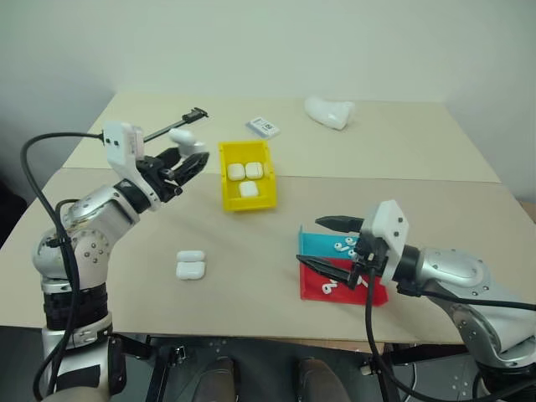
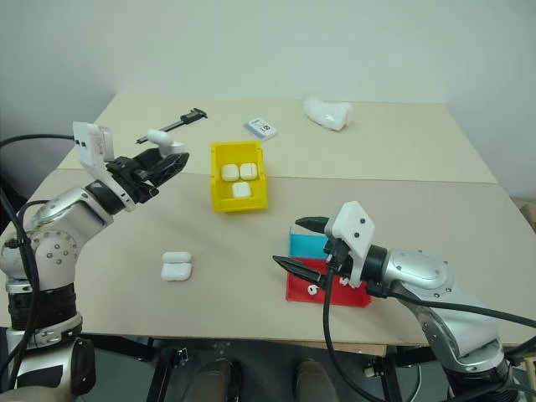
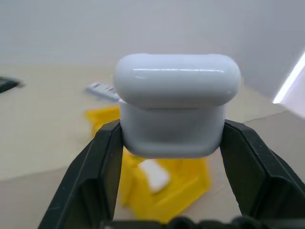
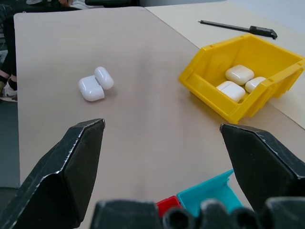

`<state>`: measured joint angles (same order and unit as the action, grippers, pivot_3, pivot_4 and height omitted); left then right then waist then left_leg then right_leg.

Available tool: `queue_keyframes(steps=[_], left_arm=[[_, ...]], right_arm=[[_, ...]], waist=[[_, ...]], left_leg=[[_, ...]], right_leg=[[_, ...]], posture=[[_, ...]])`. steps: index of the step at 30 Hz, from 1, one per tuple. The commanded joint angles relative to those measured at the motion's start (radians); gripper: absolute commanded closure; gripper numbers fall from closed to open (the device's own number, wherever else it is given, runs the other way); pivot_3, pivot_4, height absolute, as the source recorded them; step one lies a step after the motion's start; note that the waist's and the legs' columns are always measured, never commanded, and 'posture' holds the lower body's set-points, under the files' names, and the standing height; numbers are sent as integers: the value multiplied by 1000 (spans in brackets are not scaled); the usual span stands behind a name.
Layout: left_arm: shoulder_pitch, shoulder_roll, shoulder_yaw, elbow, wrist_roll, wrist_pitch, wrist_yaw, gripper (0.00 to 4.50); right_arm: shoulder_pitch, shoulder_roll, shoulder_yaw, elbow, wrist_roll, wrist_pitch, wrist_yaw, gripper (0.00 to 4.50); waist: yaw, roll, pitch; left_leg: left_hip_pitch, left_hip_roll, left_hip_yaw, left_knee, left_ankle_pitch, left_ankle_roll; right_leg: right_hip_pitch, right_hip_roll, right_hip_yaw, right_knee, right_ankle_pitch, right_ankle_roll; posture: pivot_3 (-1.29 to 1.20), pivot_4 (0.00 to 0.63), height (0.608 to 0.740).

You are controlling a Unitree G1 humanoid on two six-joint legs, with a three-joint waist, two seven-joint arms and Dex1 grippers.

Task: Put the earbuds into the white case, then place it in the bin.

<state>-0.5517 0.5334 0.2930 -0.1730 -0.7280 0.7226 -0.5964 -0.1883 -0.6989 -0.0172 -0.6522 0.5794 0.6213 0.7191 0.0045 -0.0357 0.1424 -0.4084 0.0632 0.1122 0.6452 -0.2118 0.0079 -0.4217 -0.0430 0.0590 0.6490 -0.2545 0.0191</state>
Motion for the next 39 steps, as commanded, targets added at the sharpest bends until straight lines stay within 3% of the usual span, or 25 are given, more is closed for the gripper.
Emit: queue_keyframes(steps=[1,7,13,16,20,23,31,39], left_arm=[[-86,-5,-47,44,-41,-152,-277,1724],[-140,-70,-149,66,-52,-273,-533,1724],[-113,-139,-217,-9,-94,-288,-623,1724],[-97,-162,-227,-25,-89,-296,-618,1724],[-69,-172,-237,-45,-72,-312,-595,1724],[-31,-162,-236,-68,-77,-313,-593,1724],[46,-142,-249,-68,-35,-363,-604,1724],[69,-135,-252,-87,-28,-371,-588,1724]], right_arm=[[-9,-29,-43,-20,-4,-31,21,0],[-35,-93,-77,-9,-6,-11,47,0],[-63,-252,-72,-19,5,114,84,0],[-75,-347,-30,-27,-31,112,149,612],[-95,-436,26,-22,-76,100,218,1967],[-156,-504,137,-5,-177,87,277,1967],[-334,-452,418,85,-400,60,363,1967],[-367,-385,490,164,-555,-144,443,1967]], waist=[[0,0,0],[1,0,0],[-11,0,0],[-18,0,0],[-21,0,0],[-22,0,0],[-21,1,0],[-17,1,0]], left_leg=[[-1,0,0,1,0,0],[-1,0,0,2,-1,2],[-1,1,-2,2,-1,2],[-1,1,-2,3,-1,3],[0,2,-5,3,-2,3],[0,2,-6,3,-2,3],[1,2,-6,3,-2,3],[-1,2,-4,5,-2,4]], right_leg=[[0,0,0,0,0,0],[1,0,0,-1,0,1],[1,1,0,-1,0,1],[1,1,0,-1,0,2],[1,3,0,-1,0,2],[1,3,1,-1,0,2],[0,3,2,-1,0,2],[0,2,2,-1,0,2]], posture=[[0,150,740],[0,150,740],[0,150,740],[0,150,740],[0,150,740],[0,150,740],[0,150,740],[0,150,740]])
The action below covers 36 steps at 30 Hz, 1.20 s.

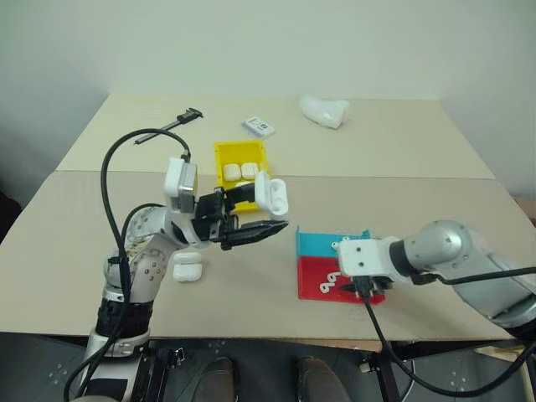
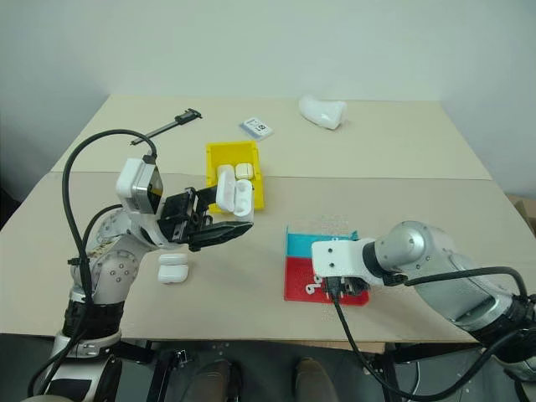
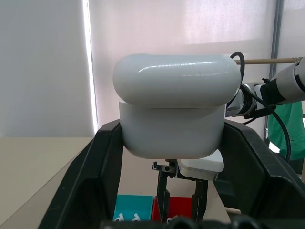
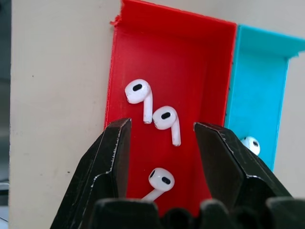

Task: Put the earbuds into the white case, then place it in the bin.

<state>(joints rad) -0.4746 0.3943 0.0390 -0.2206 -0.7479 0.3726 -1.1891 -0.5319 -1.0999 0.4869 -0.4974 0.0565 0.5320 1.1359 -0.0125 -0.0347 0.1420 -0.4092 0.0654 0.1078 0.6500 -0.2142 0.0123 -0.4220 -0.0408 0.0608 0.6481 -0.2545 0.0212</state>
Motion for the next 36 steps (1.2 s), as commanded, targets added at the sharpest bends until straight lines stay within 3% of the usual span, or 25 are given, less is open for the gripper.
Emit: queue_keyframes(steps=[1,18,36], left_arm=[[-8,4,2,-41,-8,-21,6,1724],[21,18,-8,-84,-5,-8,53,1724],[41,39,-2,-109,-16,-7,84,1724]], right_arm=[[-30,29,-19,11,-25,-52,39,1967],[-105,199,78,144,-166,-128,179,1967],[-88,240,83,215,-241,-193,220,1967]], waist=[[0,0,0],[-1,0,0],[-1,0,0]], left_leg=[[0,0,0,0,0,0],[1,1,2,0,0,0],[1,1,4,0,0,0]], right_leg=[[0,0,0,0,0,0],[0,1,0,1,0,0],[1,1,-1,1,0,-1]], posture=[[0,150,740],[0,150,740],[0,150,740]])
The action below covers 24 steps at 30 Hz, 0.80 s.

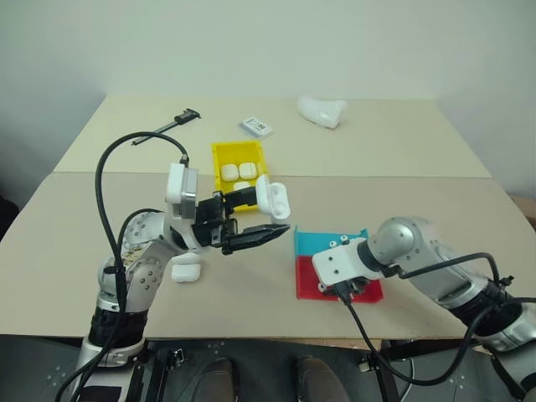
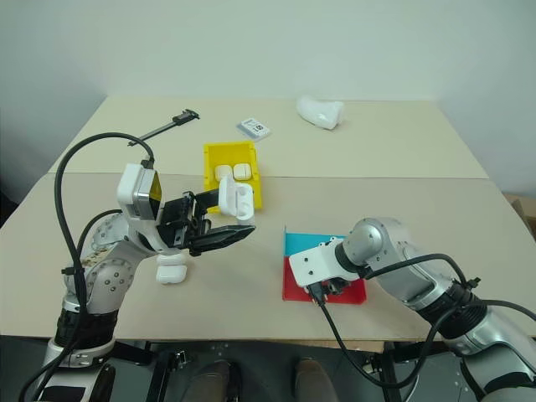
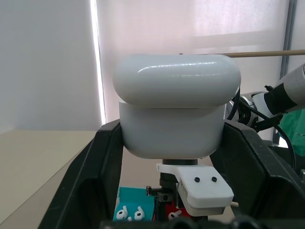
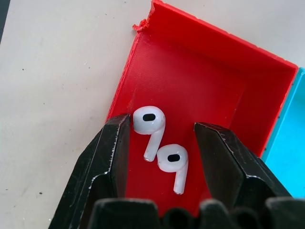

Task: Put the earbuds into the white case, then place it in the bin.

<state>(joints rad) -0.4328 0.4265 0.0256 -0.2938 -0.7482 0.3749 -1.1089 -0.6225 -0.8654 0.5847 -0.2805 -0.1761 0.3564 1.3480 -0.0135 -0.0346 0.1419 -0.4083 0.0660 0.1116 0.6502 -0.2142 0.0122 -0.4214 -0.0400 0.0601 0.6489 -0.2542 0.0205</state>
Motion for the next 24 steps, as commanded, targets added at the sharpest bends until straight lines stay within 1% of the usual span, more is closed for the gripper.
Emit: queue_keyframes(steps=[1,3,6,7,13,18,21,23,24], left_arm=[[-1,7,11,-36,-15,-10,3,1724],[0,8,11,-36,-14,-11,3,1724],[0,11,12,-34,-13,-13,-1,1724],[0,13,12,-34,-13,-13,-1,1724],[1,19,13,-30,-14,-13,-4,1724],[-7,19,14,-20,-17,-14,-13,1724],[-25,15,17,-4,-30,-9,-24,1724],[-42,7,22,10,-49,-2,-34,1724],[-54,1,21,17,-56,4,-32,1724]], right_arm=[[5,6,-15,-1,-9,-20,9,2158],[10,6,-15,-2,-10,-24,10,2557],[20,4,-15,-4,-11,-30,14,3603],[24,3,-16,-5,-11,-32,14,3869],[42,14,-35,-15,2,-9,2,3896],[50,63,-136,-58,94,144,-30,3896],[84,108,-318,-142,273,315,-59,3896],[119,175,-479,-180,410,392,-114,3896],[140,232,-576,-194,473,404,-169,3896]], waist=[[0,0,0],[0,0,0],[0,0,0],[0,0,0],[1,0,0],[-1,0,0],[2,0,0],[2,0,0],[2,0,0]], left_leg=[[0,0,0,0,0,0],[0,0,0,0,0,0],[0,0,0,0,0,0],[1,0,0,0,0,0],[1,0,0,0,0,0],[1,0,0,0,0,0],[0,0,0,0,0,0],[0,0,-1,0,0,0],[0,0,-1,0,0,0]], right_leg=[[0,0,0,0,0,0],[0,0,0,0,0,0],[0,0,0,0,0,0],[1,0,0,0,0,0],[1,0,0,0,0,0],[1,0,0,0,0,0],[0,0,0,0,0,0],[0,0,0,0,0,0],[1,0,0,0,0,0]], posture=[[0,150,740],[0,150,740],[0,150,740],[0,150,740],[0,150,740],[0,150,740],[0,150,740],[0,150,740],[0,150,740]])
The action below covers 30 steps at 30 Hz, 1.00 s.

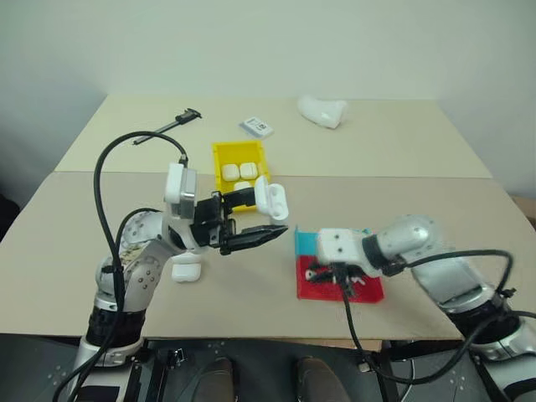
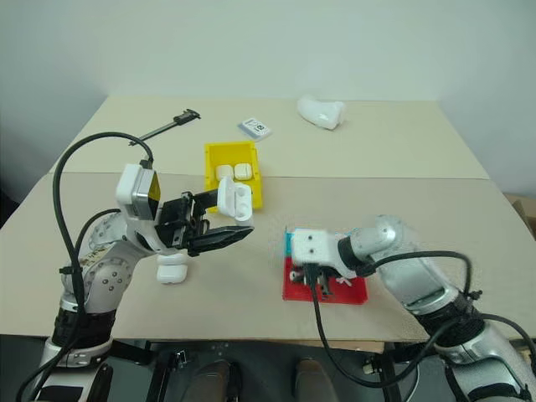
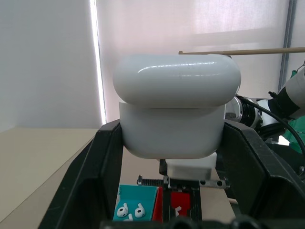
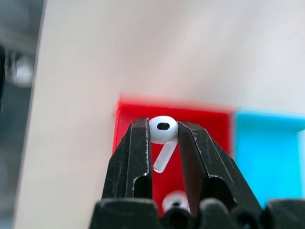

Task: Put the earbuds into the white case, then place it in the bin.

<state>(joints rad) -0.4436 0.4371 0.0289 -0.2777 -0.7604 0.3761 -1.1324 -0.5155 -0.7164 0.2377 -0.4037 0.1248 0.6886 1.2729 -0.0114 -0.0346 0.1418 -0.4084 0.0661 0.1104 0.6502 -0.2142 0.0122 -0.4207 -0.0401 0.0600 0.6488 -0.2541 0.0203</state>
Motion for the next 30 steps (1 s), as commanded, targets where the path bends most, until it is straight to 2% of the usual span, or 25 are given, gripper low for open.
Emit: queue_keyframes(steps=[1,4,6,10,14,23,30], left_arm=[[-56,-15,15,9,-48,5,-11,1724],[-84,-21,5,32,-47,6,-16,1724],[-98,-25,4,46,-50,13,-20,1724],[-128,-35,-4,66,-64,37,-30,1724],[-164,-44,-26,96,-45,62,-32,1724],[-201,-68,-46,124,-29,63,-44,1724],[-184,-60,-36,113,-26,44,-71,1724]], right_arm=[[40,156,-328,-84,237,94,-168,3896],[28,317,-542,-121,425,155,-344,3896],[15,373,-618,-144,538,177,-417,3896],[-19,435,-670,-177,749,186,-534,3896],[-18,452,-619,-234,872,165,-603,3896],[-24,411,-460,-229,827,79,-649,3896],[-20,381,-427,-195,813,29,-676,3896]], waist=[[1,0,0],[0,0,0],[-1,1,0],[-6,1,0],[-7,1,0],[-7,1,0],[-6,1,0]], left_leg=[[0,0,0,0,0,0],[0,0,0,0,0,0],[0,0,0,0,0,0],[0,0,0,-1,0,0],[0,0,0,-1,0,0],[0,0,-1,-1,0,0],[0,0,-1,-1,0,0]], right_leg=[[0,0,0,0,0,0],[0,0,-1,1,0,0],[1,0,-1,1,0,0],[0,0,0,1,0,0],[0,0,0,1,0,0],[0,0,0,0,0,0],[0,0,0,0,0,0]], posture=[[0,150,740],[0,150,740],[0,150,740],[0,150,740],[0,150,740],[0,150,740],[0,150,740]])
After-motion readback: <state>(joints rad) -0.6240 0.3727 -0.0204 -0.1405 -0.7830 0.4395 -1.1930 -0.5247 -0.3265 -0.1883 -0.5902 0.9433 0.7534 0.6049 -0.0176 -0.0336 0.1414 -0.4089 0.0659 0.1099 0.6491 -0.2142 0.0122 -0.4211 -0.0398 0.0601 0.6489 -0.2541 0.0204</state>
